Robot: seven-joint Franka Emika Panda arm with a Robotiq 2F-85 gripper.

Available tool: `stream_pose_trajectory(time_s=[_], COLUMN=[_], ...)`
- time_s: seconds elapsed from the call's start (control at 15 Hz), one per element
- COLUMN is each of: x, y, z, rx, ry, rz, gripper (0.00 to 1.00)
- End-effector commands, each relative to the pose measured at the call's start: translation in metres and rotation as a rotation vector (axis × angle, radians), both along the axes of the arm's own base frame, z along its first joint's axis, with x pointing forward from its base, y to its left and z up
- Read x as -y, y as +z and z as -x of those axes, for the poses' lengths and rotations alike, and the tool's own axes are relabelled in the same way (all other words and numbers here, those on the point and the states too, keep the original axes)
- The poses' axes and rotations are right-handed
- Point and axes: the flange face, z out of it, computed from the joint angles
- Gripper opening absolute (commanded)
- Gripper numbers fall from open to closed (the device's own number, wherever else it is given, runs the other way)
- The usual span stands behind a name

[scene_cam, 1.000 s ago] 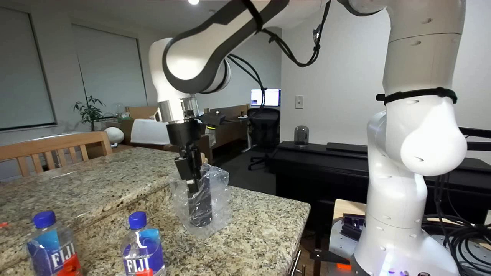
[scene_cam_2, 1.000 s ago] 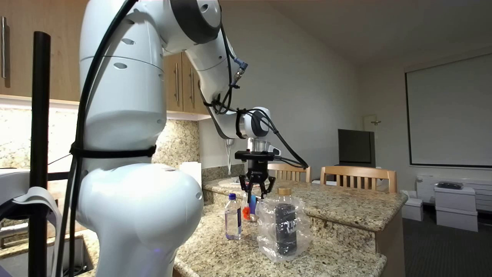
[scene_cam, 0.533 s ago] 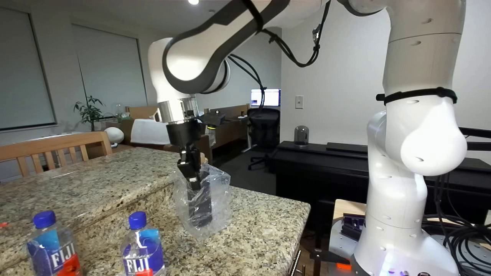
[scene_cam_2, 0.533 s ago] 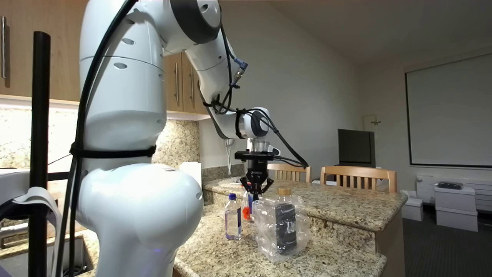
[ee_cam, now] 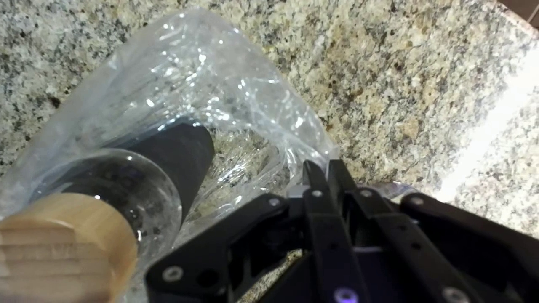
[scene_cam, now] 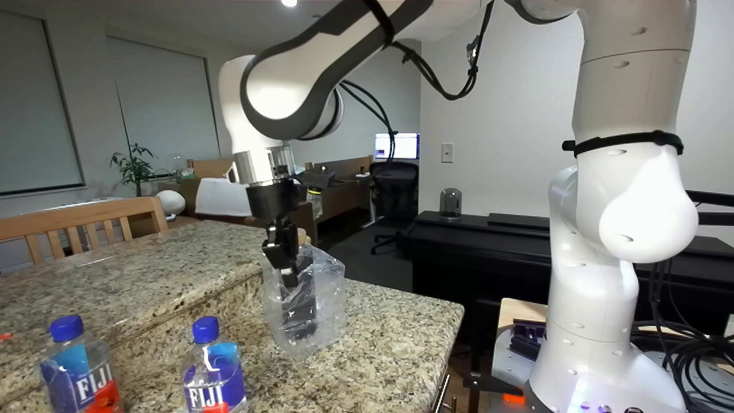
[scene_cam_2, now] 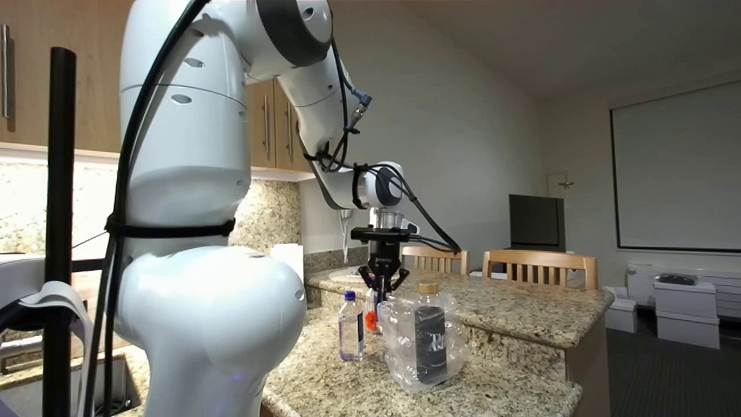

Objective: Remove the plastic around the bottle

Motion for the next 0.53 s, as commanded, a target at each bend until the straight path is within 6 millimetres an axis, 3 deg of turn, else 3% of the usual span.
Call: stream_pose_trajectory(time_s=[0.0, 0.47], x=[0.001, 0.026], y=[0.003, -0.001], z=[-0.001, -0.006], rx=[-0.004, -0.037], ry=[0.011, -0.069], rz=[-0.049, -0.113], gripper=[0.10, 0.08])
